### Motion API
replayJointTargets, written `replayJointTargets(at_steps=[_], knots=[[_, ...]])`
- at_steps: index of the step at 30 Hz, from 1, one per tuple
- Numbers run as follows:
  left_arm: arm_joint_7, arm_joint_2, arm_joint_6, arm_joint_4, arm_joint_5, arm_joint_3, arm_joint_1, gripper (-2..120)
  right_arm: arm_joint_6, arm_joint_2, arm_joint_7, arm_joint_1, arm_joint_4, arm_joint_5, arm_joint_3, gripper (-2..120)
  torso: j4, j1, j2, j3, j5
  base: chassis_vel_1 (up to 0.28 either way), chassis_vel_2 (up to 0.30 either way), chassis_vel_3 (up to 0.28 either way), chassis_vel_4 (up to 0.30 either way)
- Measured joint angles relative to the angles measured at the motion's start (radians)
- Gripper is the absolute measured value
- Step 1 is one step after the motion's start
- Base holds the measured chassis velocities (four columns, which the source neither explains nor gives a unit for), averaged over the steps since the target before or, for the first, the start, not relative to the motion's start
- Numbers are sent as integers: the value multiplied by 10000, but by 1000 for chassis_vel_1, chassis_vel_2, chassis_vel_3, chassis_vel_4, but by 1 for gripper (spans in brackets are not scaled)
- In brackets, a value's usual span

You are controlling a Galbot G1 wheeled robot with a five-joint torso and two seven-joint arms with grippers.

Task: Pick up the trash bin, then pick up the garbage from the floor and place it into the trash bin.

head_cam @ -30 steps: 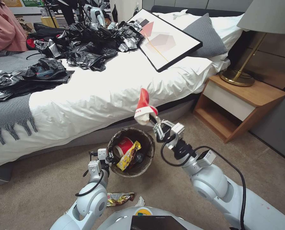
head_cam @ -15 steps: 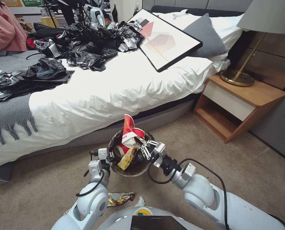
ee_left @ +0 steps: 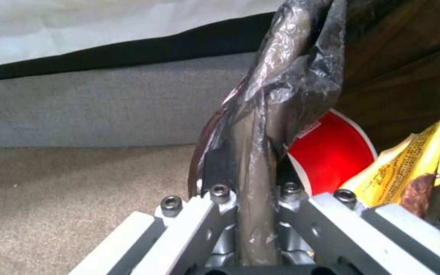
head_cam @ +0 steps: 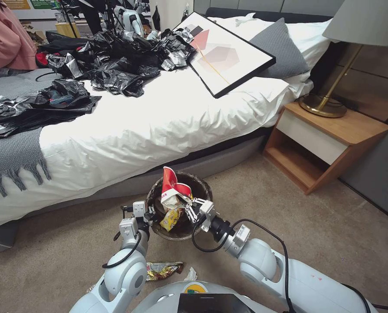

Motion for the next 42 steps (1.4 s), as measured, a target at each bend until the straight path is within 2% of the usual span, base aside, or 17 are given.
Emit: replayJointTargets(at_steps=[7,9,10,13,15,17,19,21,24,26,27,29,30,32,40,42], knots=[[0,0,-7,-1,0,-6,5,0,0,34,26,43,-125,-72,-77,2,0,0,0,0,0,0,0,0,0],[0,-1,-10,-1,0,-8,6,0,-1,55,58,69,-199,-117,-117,17,1,0,0,0,0,0,0,0,0],[0,-1,-10,-1,0,-8,6,0,-1,55,58,69,-199,-117,-117,17,1,0,0,0,0,0,0,0,0],[0,-12,-16,-1,-12,-10,1,0,-41,115,220,144,-436,-261,-258,32,0,0,0,0,2,0,0,0,0],[0,-13,-17,-2,-13,-11,-2,0,-47,118,234,149,-455,-272,-267,34,0,0,0,0,2,0,0,0,0],[-2,-16,-18,-2,-40,-16,-13,0,-112,110,349,166,-542,-339,-303,45,0,0,0,0,1,0,0,0,0],[-2,-15,-18,-1,-51,-20,-17,0,-151,96,399,167,-569,-364,-311,49,1,0,0,0,1,0,0,0,0],[-8,-3,-19,-2,-99,-47,-39,0,-236,64,534,167,-591,-402,-309,62,0,0,0,0,1,0,0,0,0],[-11,0,-22,-1,-124,-50,-48,0,-283,44,579,166,-590,-406,-293,68,0,0,0,0,0,0,0,0,0],[-15,-5,-24,7,-164,-51,-69,0,-340,-13,640,150,-534,-406,-257,80,0,0,0,0,1,0,0,0,0],[-15,-5,-24,7,-164,-51,-69,0,-340,-13,640,150,-534,-406,-257,80,0,0,0,0,1,0,0,0,0],[-23,-12,-26,38,-208,-56,-93,0,-367,-119,718,71,-422,-407,-158,91,0,0,0,0,1,0,0,0,0],[-23,-12,-26,38,-208,-56,-93,0,-367,-119,718,71,-422,-407,-158,91,0,0,0,0,1,0,0,0,0],[-31,-20,-27,48,-232,-58,-105,0,-372,-174,753,-54,-352,-427,-33,98,0,0,0,0,1,0,0,0,0],[-46,-30,-28,69,-239,-58,-110,0,-372,-295,853,-224,-41,-438,274,100,0,0,0,0,1,0,0,0,0],[-50,-34,-28,69,-239,-67,-102,0,-385,-325,904,-302,262,-353,670,100,0,0,0,0,1,0,0,0,0]])
